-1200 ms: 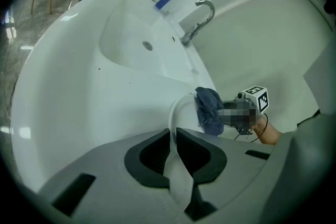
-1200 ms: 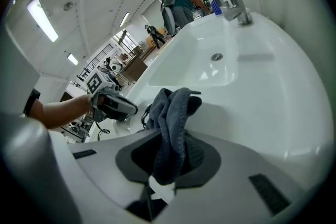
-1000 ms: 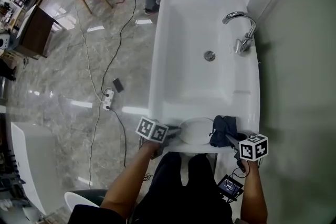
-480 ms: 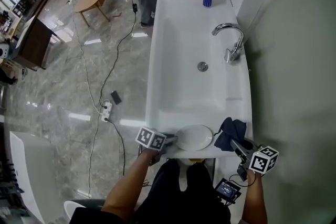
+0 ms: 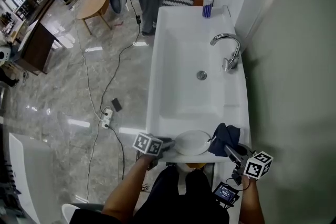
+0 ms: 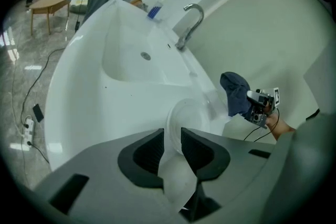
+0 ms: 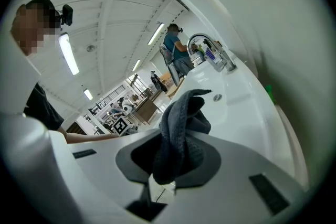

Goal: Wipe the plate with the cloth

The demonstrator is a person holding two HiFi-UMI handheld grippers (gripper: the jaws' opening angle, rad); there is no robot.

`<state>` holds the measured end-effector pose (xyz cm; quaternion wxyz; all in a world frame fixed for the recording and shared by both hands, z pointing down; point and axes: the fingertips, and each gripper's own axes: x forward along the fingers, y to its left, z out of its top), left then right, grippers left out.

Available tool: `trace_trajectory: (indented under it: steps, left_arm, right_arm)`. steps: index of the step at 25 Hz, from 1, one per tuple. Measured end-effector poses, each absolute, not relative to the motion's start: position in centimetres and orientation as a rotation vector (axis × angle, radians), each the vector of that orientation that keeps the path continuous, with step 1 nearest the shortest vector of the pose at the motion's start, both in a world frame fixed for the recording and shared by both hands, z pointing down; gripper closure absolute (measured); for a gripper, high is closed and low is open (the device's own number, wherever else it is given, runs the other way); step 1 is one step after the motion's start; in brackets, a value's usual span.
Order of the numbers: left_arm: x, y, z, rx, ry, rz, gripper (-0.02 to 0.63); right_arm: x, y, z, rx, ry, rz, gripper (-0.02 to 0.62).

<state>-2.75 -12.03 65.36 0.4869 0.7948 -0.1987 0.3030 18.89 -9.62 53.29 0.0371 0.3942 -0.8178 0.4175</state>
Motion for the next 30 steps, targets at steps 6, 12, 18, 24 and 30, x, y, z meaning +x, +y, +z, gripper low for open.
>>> trace_trajectory:
  steps: [6, 12, 18, 24, 30]
  left_arm:
    - [-5.1, -12.3, 62.8, 2.004, -0.601, 0.666, 0.595]
    - [-4.5, -11.3, 58.0, 2.159, -0.603, 0.491, 0.601]
    - [-2.7, -8.6, 54.6, 2.239, -0.545, 0.444, 0.601]
    - [-2.1, -8.4, 50.3, 2.358, -0.563, 0.274, 0.601]
    - [-1.3, -8.1, 47.6, 2.465, -0.576, 0.154, 0.601]
  right_arm:
    - [16.5, -9.2, 51.0, 1.124, -2.681, 1.222, 0.543]
    - [14.6, -9.2, 49.8, 1.062, -2.756, 1.196, 0.543]
    - [14.2, -9.1, 48.2, 1.029, -2.803, 1.151, 0.543]
    - [13.8, -9.6, 46.7, 0.943, -2.859, 1.007, 0.543]
    - [14.1, -9.5, 45.7, 0.924, -2.873, 0.948, 0.543]
